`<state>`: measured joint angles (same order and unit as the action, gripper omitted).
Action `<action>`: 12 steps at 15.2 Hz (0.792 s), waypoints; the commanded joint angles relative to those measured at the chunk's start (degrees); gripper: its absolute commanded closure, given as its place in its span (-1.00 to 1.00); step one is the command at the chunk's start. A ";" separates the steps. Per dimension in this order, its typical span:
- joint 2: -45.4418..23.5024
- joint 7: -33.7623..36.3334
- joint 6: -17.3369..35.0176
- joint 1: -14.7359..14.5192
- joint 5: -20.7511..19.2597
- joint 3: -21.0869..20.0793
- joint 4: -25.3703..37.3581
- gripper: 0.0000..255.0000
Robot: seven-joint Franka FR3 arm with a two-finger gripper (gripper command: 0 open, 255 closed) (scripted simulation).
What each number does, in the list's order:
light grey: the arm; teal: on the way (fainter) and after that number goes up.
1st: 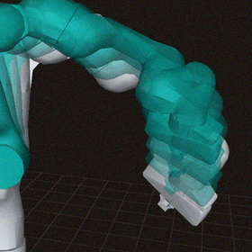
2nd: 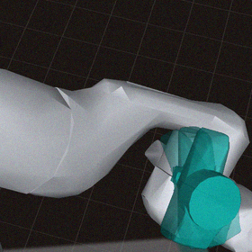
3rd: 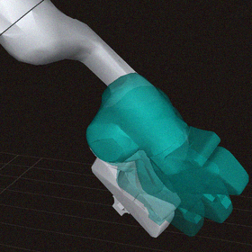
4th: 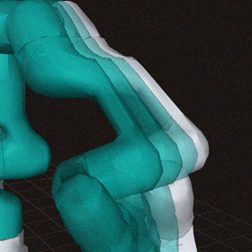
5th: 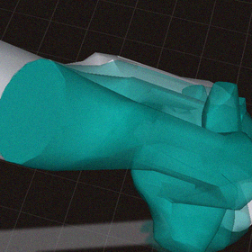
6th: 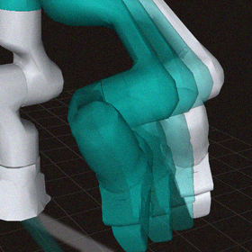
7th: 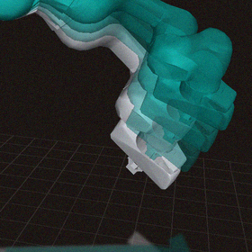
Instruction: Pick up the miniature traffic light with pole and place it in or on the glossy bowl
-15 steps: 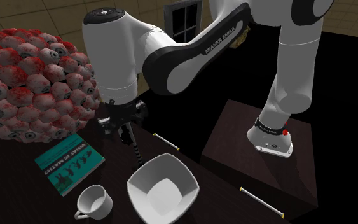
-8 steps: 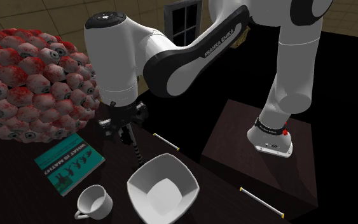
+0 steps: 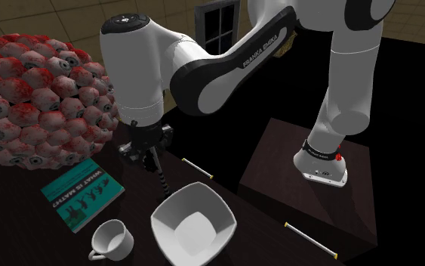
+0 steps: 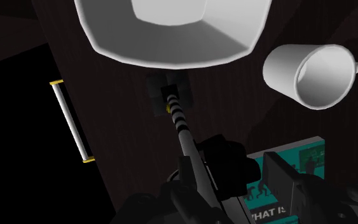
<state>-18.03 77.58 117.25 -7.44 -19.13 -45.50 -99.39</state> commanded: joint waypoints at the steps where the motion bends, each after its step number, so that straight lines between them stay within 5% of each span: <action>1: -0.02 0.00 0.00 0.01 0.00 0.01 -0.03 1.00; 12: 1.48 -1.56 -6.18 0.08 1.79 -0.77 5.22 1.00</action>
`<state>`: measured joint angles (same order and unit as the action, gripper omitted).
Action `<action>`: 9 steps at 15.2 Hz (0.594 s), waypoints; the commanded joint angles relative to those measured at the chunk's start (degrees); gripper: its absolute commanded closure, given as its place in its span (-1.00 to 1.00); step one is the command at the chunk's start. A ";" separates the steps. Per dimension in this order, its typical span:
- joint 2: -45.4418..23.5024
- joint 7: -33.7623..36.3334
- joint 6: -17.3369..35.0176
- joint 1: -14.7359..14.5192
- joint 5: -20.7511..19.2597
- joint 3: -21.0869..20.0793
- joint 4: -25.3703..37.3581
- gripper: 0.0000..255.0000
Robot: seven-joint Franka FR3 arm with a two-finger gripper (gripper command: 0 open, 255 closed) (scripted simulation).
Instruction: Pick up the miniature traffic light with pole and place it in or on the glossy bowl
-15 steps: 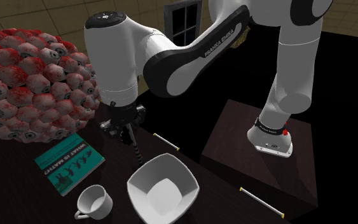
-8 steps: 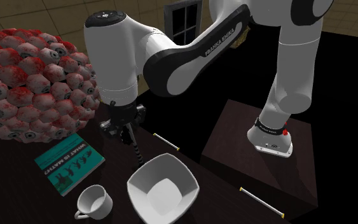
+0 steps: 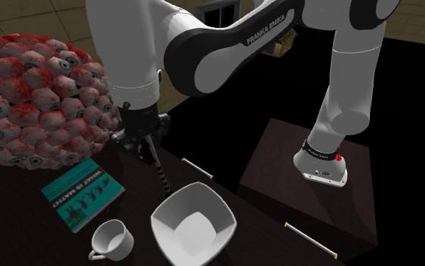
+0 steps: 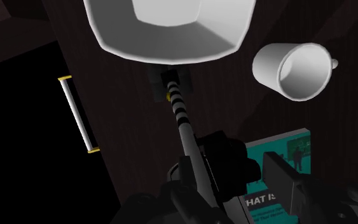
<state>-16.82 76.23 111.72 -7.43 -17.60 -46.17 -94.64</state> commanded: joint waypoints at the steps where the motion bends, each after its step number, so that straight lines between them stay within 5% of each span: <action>1: 0.37 -0.35 -1.37 0.04 0.39 -0.16 1.14 1.00; 9: 0.55 -1.19 -7.39 -0.63 0.91 -0.51 7.13 1.00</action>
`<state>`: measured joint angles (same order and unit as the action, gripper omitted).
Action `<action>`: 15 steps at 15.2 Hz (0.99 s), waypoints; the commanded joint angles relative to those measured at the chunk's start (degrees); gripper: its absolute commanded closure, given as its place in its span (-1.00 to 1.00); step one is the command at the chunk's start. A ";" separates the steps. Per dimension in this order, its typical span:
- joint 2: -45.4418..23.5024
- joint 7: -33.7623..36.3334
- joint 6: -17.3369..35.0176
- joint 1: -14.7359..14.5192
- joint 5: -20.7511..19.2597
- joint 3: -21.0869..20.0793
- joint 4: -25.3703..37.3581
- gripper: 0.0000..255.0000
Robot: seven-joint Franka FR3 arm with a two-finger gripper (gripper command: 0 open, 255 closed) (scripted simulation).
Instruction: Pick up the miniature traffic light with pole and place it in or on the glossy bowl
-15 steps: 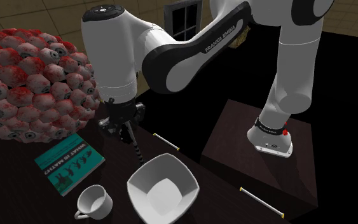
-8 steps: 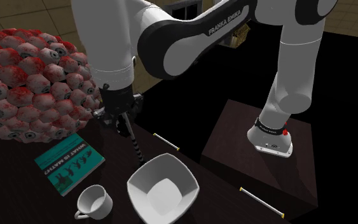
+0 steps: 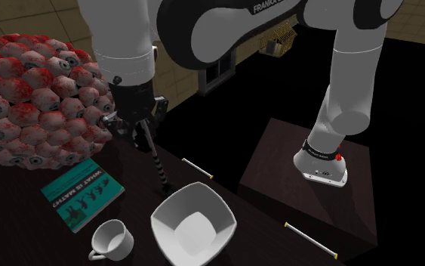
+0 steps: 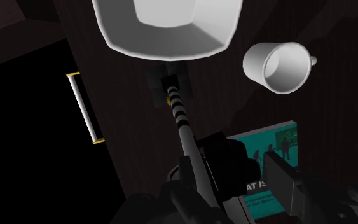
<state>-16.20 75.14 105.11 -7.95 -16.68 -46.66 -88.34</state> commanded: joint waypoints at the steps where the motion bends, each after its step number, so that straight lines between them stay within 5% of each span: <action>1: -0.12 -0.17 -1.57 -0.25 -0.01 -0.04 1.68 1.00; 15: -3.04 -0.60 -13.79 -4.05 -1.94 -0.03 16.30 1.00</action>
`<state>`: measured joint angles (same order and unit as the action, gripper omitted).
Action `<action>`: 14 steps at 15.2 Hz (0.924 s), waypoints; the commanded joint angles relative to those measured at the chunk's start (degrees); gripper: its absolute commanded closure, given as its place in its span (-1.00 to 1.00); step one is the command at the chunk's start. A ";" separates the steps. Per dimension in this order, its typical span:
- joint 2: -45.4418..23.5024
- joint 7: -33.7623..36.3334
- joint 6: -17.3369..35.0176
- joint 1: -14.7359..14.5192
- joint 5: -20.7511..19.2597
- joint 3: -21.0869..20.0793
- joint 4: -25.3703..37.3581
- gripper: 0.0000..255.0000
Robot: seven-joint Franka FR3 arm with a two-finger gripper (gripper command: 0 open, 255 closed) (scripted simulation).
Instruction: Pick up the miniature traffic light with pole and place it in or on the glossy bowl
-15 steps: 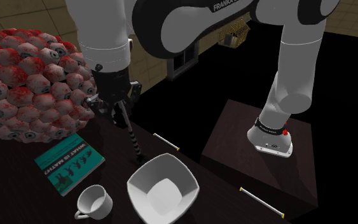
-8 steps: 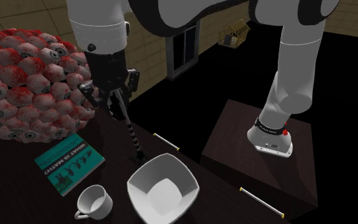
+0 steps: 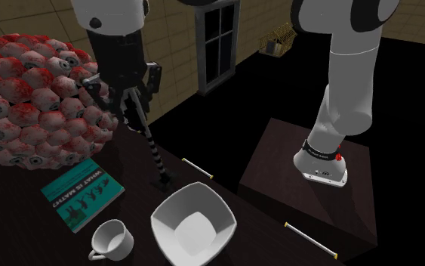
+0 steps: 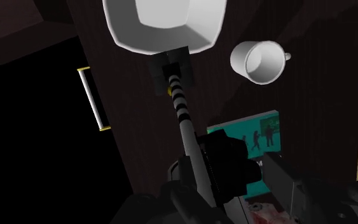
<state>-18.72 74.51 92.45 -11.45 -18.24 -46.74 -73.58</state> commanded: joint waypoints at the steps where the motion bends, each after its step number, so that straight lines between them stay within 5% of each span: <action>1: -0.91 0.03 -2.12 -1.00 -0.68 0.09 2.85 1.00; 8: -0.07 4.06 -9.08 -5.76 -1.12 -1.30 8.70 1.00; 14: -1.95 9.78 -17.98 -14.44 -4.29 -2.56 18.46 1.00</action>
<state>-19.62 83.03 76.71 -23.53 -21.31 -49.20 -58.01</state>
